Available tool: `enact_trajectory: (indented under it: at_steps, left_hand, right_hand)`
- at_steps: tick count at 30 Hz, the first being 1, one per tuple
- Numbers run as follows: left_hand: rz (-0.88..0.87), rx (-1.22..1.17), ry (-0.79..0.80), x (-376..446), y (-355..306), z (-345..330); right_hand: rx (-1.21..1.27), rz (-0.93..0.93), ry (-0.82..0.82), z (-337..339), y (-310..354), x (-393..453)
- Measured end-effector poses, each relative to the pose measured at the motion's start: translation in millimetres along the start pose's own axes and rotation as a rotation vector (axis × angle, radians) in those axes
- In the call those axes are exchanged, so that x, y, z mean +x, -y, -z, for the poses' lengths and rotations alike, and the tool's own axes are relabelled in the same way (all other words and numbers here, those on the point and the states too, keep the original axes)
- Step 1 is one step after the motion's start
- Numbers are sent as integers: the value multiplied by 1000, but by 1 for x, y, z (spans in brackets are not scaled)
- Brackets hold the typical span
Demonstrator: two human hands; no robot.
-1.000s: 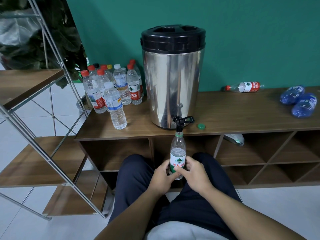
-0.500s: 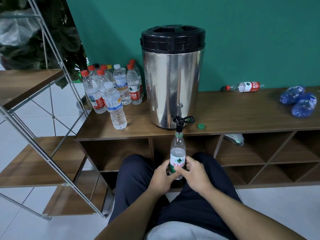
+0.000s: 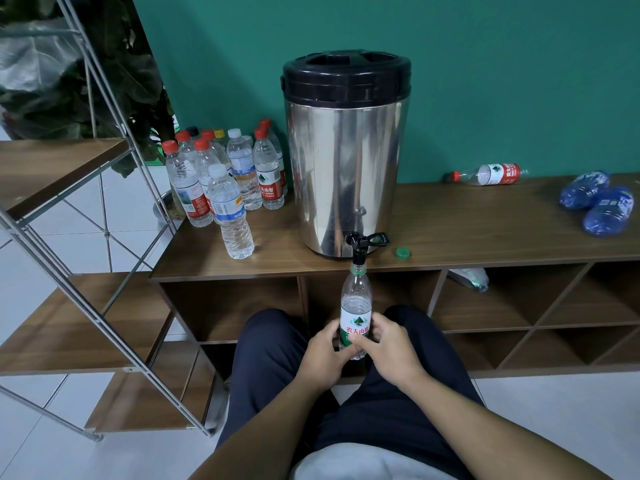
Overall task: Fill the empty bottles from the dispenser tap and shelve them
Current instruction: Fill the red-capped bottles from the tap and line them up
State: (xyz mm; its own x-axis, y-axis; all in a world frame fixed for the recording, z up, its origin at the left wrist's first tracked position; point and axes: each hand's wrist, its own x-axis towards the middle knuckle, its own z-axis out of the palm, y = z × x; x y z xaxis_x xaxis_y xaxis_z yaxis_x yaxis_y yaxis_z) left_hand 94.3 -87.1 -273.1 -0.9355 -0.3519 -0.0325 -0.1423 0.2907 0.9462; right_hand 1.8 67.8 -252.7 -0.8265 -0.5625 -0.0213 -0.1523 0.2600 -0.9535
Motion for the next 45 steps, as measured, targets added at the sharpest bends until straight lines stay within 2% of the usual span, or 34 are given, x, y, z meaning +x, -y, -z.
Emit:
enact_trajectory:
  at_steps: [45]
  left_hand:
    - [-11,8,4,-1,-2,0]
  right_hand:
    - [-3,4,-3,0,-3,1]
